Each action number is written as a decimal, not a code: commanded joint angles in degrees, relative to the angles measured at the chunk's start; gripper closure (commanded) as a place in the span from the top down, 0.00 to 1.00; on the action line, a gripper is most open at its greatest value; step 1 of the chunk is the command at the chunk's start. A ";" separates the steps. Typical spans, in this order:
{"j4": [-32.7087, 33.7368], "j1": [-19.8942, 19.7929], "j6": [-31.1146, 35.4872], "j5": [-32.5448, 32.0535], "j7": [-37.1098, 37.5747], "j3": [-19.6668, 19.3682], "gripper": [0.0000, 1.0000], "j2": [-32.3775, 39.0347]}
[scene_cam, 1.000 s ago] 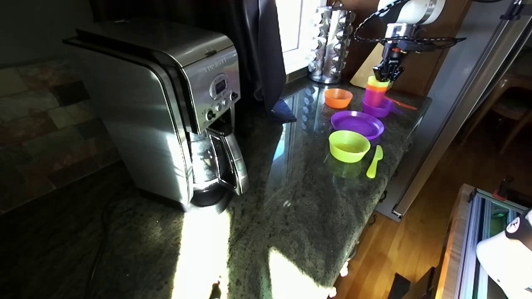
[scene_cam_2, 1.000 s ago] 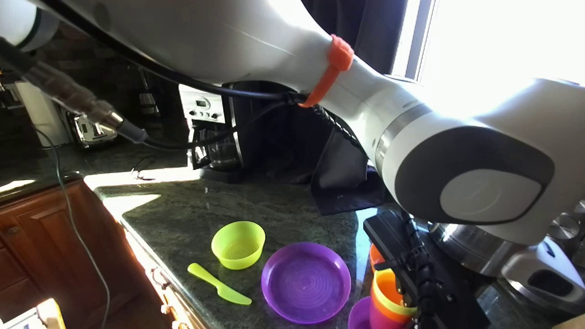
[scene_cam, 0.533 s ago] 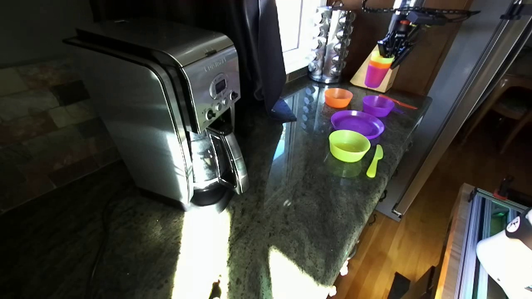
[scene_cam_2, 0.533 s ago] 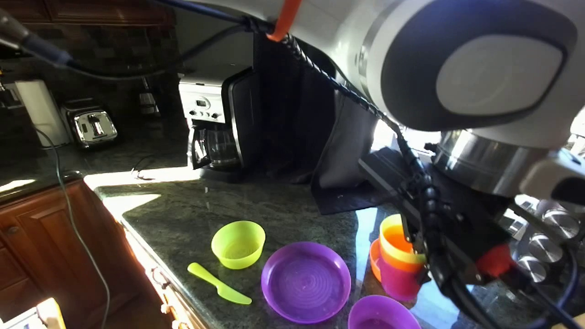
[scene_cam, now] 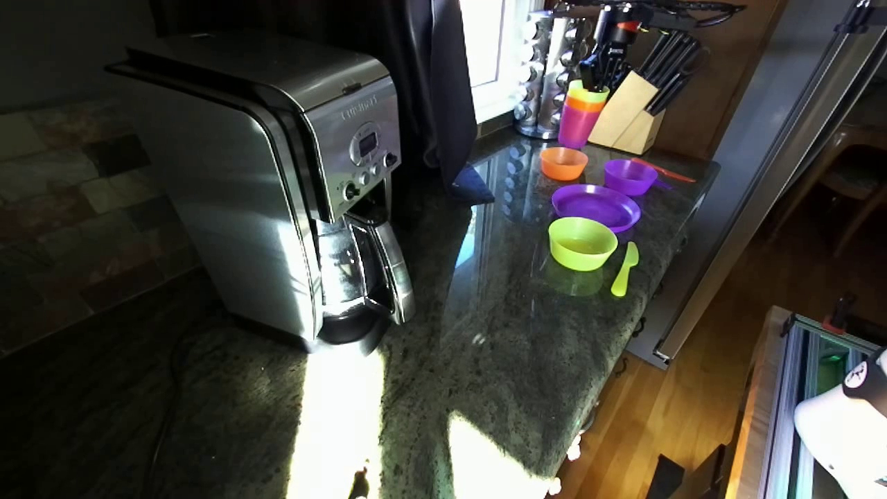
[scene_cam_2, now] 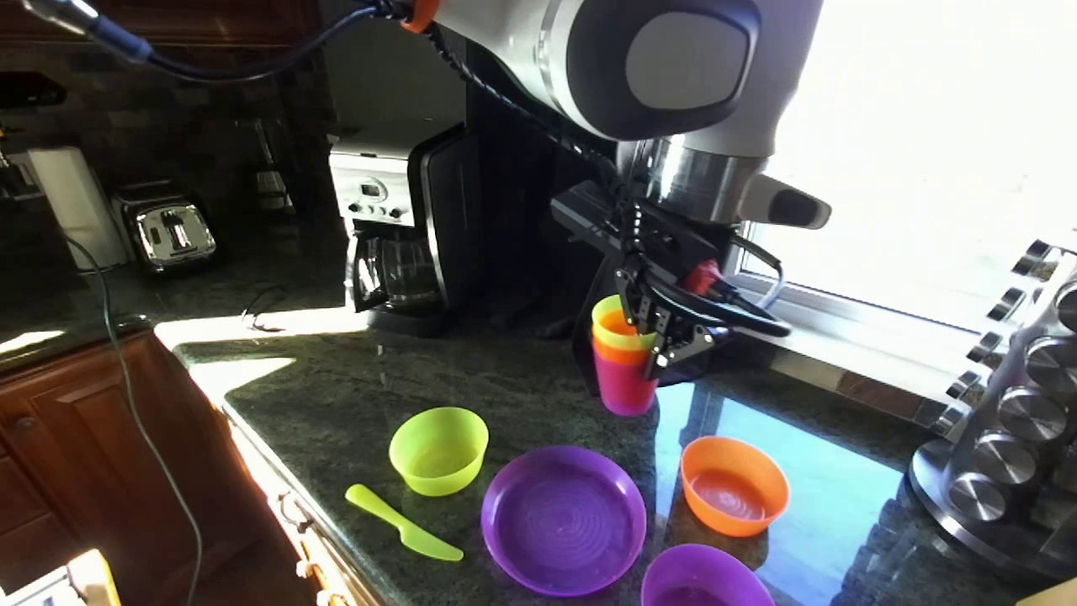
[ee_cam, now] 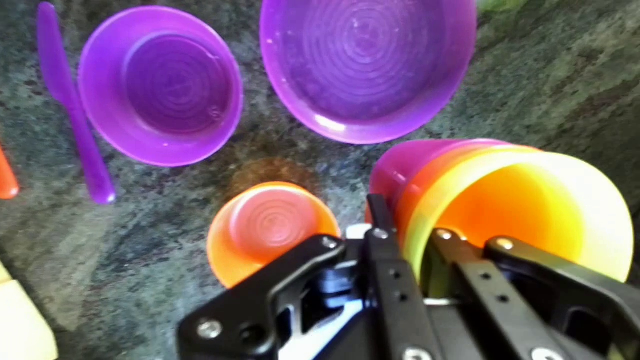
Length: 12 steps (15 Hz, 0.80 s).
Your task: Stack the green and the orange cups into the purple cup and stack the bowls on top of each other
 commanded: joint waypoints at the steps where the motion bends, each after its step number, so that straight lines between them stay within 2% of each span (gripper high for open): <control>1: -1.92 4.03 1.54 -1.58 3.66 2.22 0.02 1.28; 7: -1.57 8.73 5.51 -2.97 7.53 5.42 0.02 7.10; 12: -1.63 9.75 9.77 -2.96 7.29 6.49 0.02 10.60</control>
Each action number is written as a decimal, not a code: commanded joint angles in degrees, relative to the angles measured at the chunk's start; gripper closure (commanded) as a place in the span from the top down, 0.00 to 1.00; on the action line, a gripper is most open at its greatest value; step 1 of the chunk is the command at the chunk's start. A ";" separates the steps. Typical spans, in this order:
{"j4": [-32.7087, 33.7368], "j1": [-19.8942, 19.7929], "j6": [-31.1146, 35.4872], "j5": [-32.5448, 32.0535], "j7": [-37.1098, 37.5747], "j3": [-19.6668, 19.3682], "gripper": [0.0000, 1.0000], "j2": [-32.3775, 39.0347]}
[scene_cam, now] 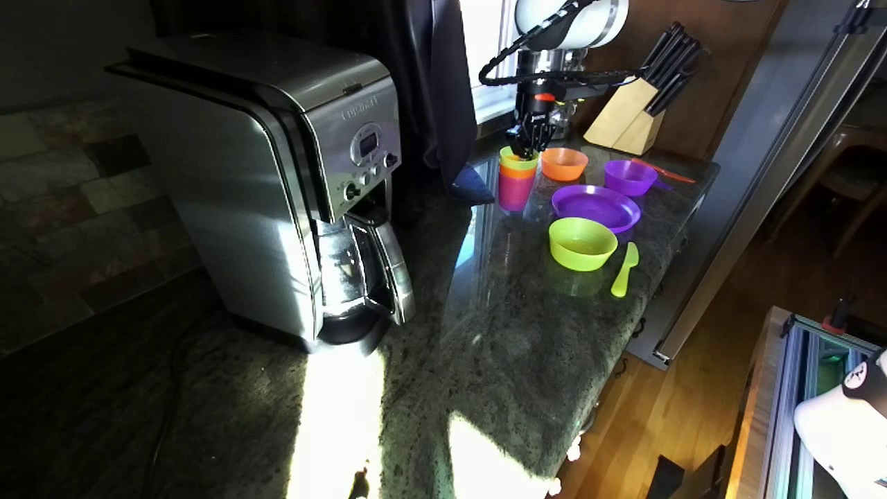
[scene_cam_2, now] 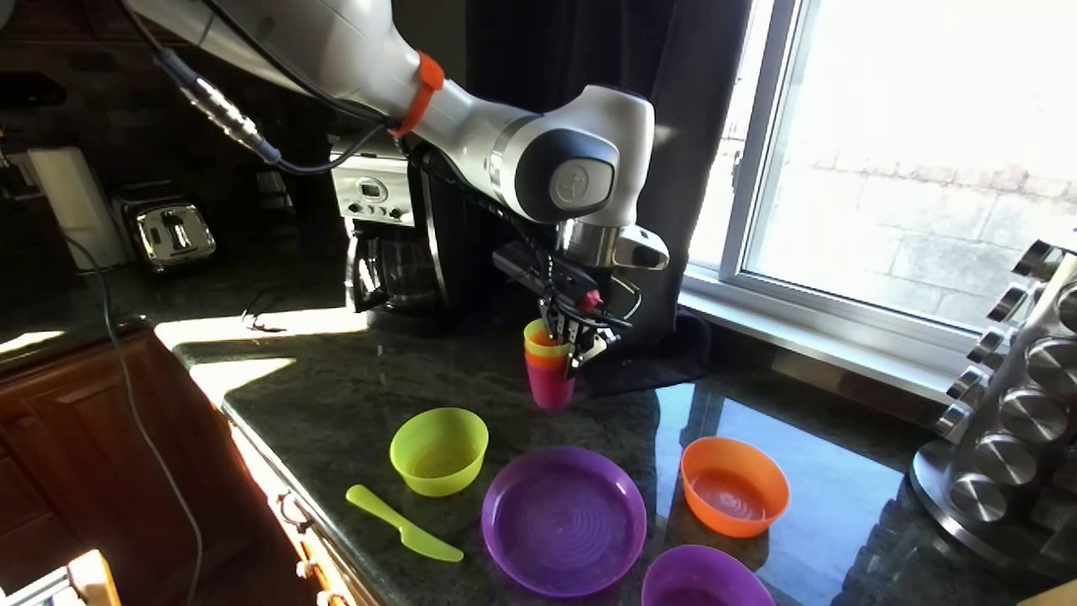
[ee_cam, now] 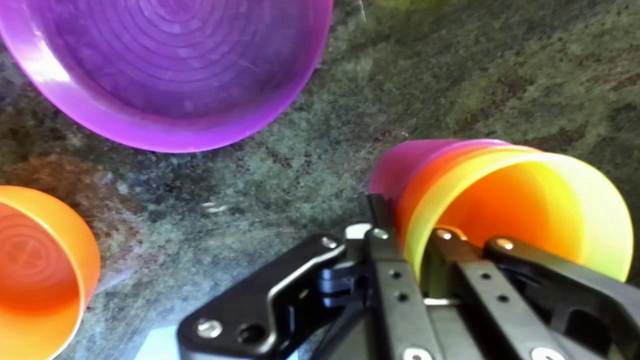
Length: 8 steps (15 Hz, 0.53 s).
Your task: Stack the green and the orange cups into the purple cup and stack the bowls on top of each other
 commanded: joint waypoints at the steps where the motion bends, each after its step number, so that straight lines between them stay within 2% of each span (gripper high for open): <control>1: -0.67 0.24 2.83 -0.51 0.61 0.61 0.02 1.15; 2: -0.76 0.19 3.05 -0.35 0.46 0.75 0.02 1.27; 3: -0.95 0.17 3.30 -0.34 0.67 0.77 0.32 1.21; 4: -1.25 0.03 2.88 -0.05 0.48 0.86 0.35 0.70; 8: -3.42 -0.54 3.44 0.92 -0.01 0.76 0.64 -2.88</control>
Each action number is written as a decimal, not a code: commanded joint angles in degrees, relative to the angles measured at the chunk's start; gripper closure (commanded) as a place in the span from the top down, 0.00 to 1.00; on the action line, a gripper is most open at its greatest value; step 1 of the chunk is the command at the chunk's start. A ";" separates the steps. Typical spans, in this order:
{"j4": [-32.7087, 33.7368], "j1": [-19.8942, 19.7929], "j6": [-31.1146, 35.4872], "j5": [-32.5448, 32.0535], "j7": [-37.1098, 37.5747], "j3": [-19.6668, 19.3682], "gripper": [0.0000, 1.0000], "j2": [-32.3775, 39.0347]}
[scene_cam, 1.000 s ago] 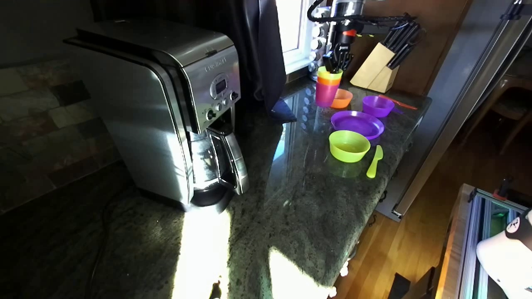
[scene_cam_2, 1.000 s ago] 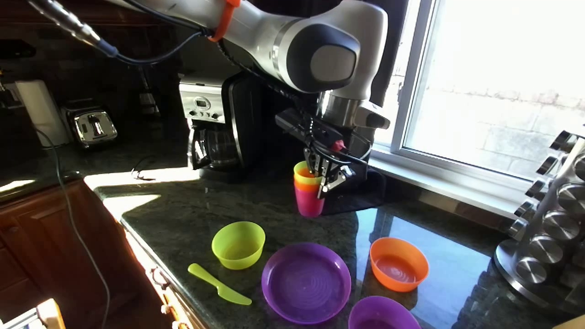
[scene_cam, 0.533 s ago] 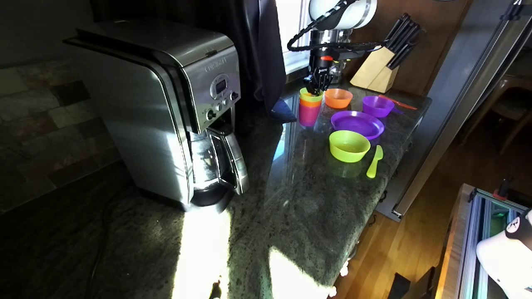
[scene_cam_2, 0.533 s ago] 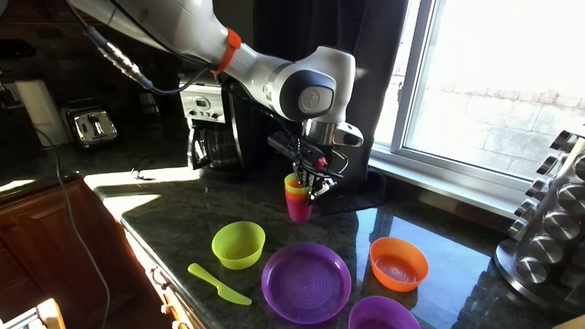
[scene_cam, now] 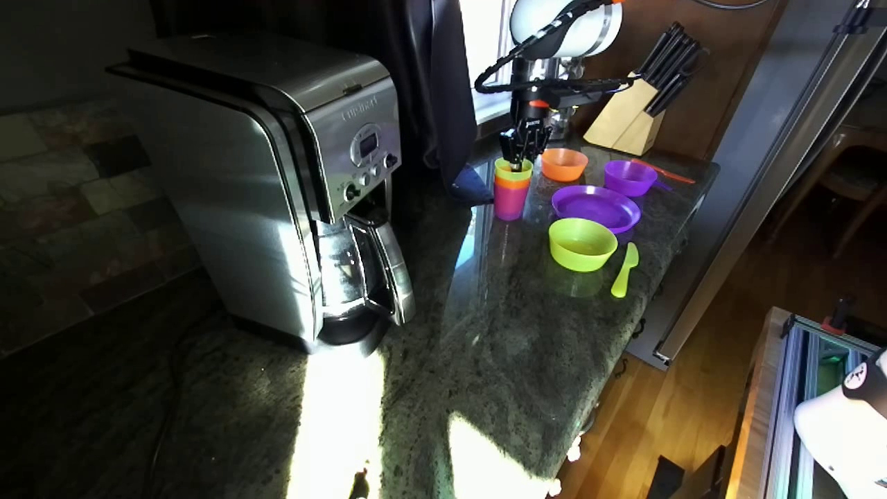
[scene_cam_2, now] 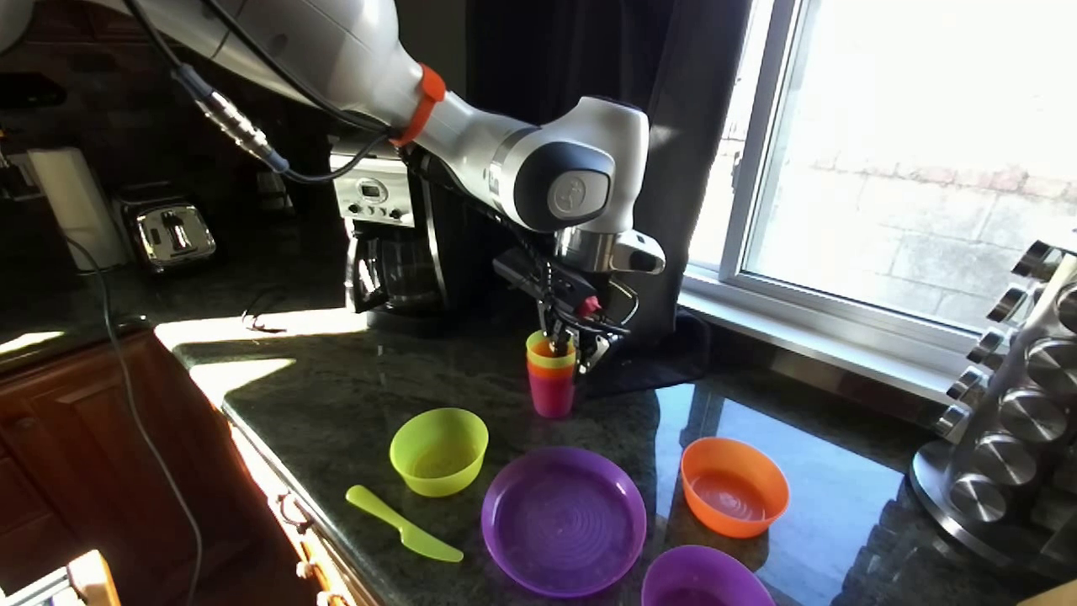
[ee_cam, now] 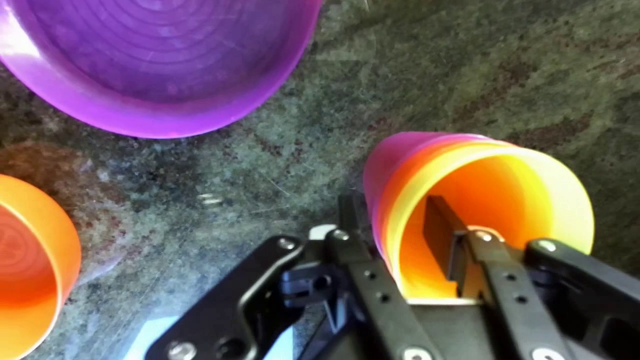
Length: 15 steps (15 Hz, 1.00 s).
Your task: Stack the green and the orange cups into the purple cup and stack the bowls on top of each other
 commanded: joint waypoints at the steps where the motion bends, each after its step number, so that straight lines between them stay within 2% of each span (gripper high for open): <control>1: -4.32 -0.84 1.84 1.08 -0.30 0.13 0.73 -5.11; 4: -5.95 -1.87 3.43 2.51 0.07 -0.66 0.95 -8.69; 5: -6.14 -2.48 3.95 3.37 0.48 -1.24 0.99 -9.74; 11: -7.57 -7.04 7.10 6.30 3.46 -6.65 1.00 -13.91; 15: -11.51 -9.61 8.86 5.02 5.38 -10.26 1.00 -16.11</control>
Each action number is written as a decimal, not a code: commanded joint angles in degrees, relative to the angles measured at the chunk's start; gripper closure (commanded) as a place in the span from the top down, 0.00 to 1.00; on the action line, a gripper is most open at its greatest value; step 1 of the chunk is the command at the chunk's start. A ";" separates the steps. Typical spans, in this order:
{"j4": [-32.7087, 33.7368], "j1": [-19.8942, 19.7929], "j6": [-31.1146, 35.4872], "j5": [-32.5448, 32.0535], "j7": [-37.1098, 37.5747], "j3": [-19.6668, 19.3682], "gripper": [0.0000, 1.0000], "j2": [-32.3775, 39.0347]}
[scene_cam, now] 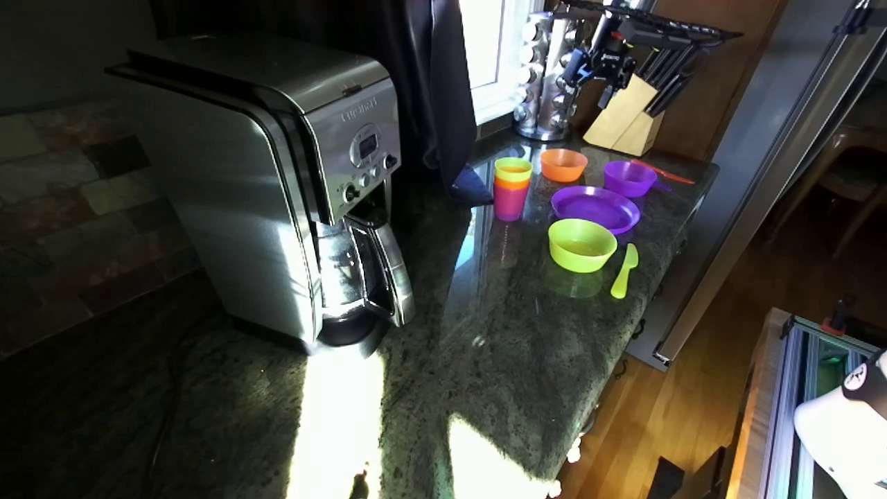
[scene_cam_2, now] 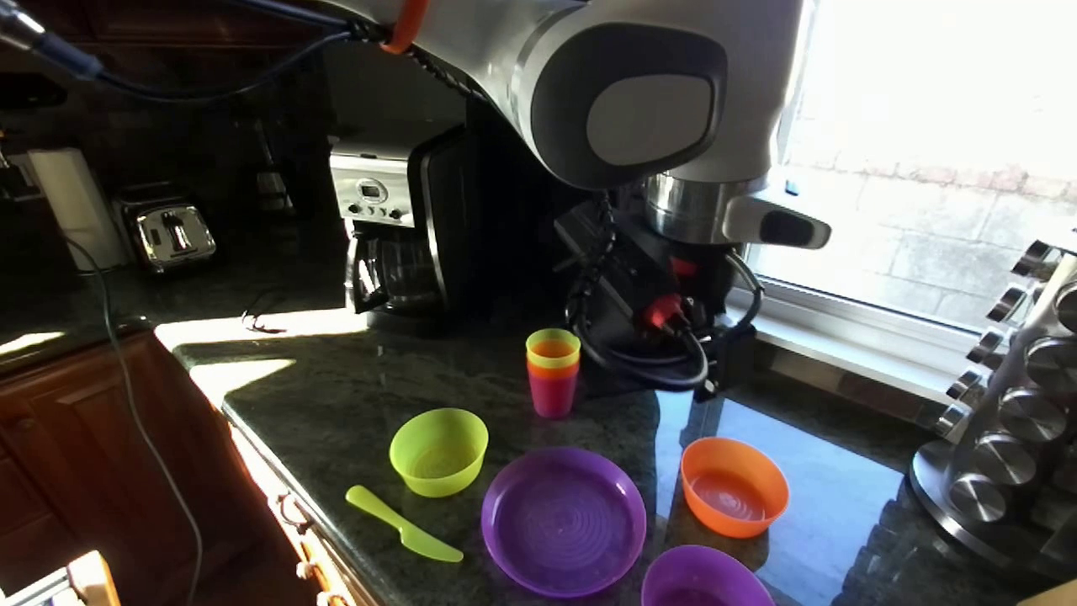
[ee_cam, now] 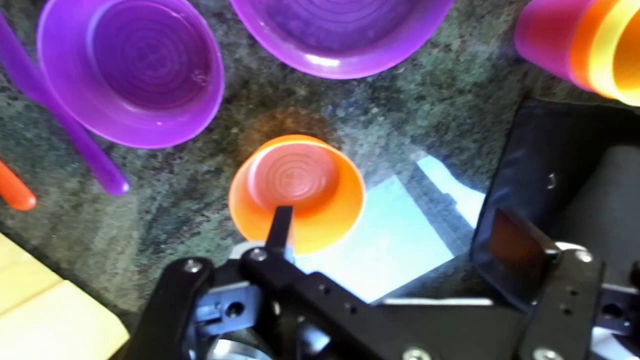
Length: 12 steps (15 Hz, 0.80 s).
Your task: Stack the green and the orange cups into the purple cup and stack the bowls on top of each other
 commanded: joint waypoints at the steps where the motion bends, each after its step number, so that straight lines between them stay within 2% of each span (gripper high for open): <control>1: -6.64 -1.60 4.38 -0.79 3.30 -2.39 1.00 -3.43; 6: -10.57 -2.87 6.34 -2.18 4.95 -4.39 1.00 -1.92; 12: -12.70 -3.06 8.37 -1.87 3.95 -4.38 1.00 1.07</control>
